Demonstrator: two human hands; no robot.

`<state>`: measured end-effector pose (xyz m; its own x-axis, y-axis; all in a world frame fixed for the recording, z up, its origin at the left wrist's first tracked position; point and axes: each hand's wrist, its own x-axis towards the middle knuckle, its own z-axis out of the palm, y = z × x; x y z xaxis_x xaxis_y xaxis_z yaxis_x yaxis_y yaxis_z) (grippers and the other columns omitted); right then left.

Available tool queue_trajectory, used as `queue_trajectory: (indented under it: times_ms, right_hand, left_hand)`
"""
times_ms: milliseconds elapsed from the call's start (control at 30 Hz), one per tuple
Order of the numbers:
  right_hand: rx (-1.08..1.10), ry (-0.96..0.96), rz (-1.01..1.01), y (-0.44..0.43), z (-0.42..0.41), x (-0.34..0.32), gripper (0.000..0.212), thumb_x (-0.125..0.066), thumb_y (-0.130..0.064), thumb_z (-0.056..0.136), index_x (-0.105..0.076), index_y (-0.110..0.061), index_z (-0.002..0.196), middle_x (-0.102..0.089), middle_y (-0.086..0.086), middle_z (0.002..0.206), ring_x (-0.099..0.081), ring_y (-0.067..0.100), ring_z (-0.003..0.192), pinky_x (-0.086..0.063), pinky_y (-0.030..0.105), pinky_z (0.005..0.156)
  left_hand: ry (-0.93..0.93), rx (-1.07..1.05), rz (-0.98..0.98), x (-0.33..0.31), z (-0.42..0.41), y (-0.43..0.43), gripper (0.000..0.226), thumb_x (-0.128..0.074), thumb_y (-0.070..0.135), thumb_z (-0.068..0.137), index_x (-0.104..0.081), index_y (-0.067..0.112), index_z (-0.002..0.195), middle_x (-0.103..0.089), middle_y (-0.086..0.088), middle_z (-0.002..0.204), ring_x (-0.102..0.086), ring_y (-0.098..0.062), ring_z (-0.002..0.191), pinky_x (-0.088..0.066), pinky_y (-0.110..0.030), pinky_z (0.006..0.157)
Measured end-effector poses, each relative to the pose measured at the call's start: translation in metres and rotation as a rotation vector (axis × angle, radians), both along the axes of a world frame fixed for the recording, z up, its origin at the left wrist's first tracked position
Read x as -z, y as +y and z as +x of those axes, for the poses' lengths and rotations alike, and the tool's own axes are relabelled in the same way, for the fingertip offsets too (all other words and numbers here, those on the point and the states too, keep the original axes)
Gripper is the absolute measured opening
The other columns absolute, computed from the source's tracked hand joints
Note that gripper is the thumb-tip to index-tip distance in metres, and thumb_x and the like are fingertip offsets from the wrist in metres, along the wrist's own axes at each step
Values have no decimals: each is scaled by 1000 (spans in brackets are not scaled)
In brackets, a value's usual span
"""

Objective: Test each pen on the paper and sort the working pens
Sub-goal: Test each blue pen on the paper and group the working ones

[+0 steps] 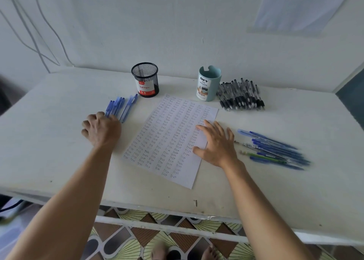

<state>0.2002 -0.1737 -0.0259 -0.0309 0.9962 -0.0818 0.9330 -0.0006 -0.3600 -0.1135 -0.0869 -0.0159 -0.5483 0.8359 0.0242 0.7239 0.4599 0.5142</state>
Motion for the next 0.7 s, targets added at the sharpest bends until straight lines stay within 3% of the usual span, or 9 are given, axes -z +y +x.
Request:
queue_trajectory:
  times_ms: [233,367,467,567,633,700]
  right_hand:
    - [7,4,-10,-1,-1,-2,84,-46,-64,68,-29,-43,149,-11,-13,165,-2,15,153,2,55,119]
    - [14,30,-27,1,-1,-5,83,-46,-64,69,-31,-45,148,-11,-14,165,-2,13,153,4,54,119]
    - [55,181,-72,1,-1,-10,73,-43,-60,71,-40,-47,143,-14,-17,164,-3,8,152,10,50,120]
    - [96,326,-114,3,1,-15,59,-45,-53,77,-51,-45,135,-24,-16,161,-10,7,151,11,46,120]
    - [132,446,-112,3,7,-23,42,-51,-40,88,-57,-39,130,-39,-10,154,-24,12,147,-3,41,123]
    - [167,538,-78,1,18,-32,35,-56,-25,93,-61,-31,128,-51,-6,145,-40,13,138,-27,28,110]
  left_hand:
    - [88,91,103,-5,20,-11,46,-44,31,96,-49,14,138,-40,-12,144,-25,-32,138,-19,-47,112]
    - [170,535,200,-7,69,-32,41,-56,29,96,-56,16,135,-44,-8,146,-28,-29,140,-20,-45,114]
    - [219,835,70,-1,107,-48,50,-44,43,103,-41,24,150,-27,-4,162,-12,-25,151,-11,-48,121]
    - [275,929,-82,7,125,-55,59,-26,53,105,-19,29,159,-10,-1,168,2,-25,154,-1,-49,124]
    - [310,932,-122,10,128,-57,62,-21,56,104,-13,30,160,-7,0,168,1,-25,154,-1,-48,124]
    - [329,921,-114,12,128,-58,62,-21,57,104,-12,31,160,-8,1,168,-1,-24,154,-1,-47,125]
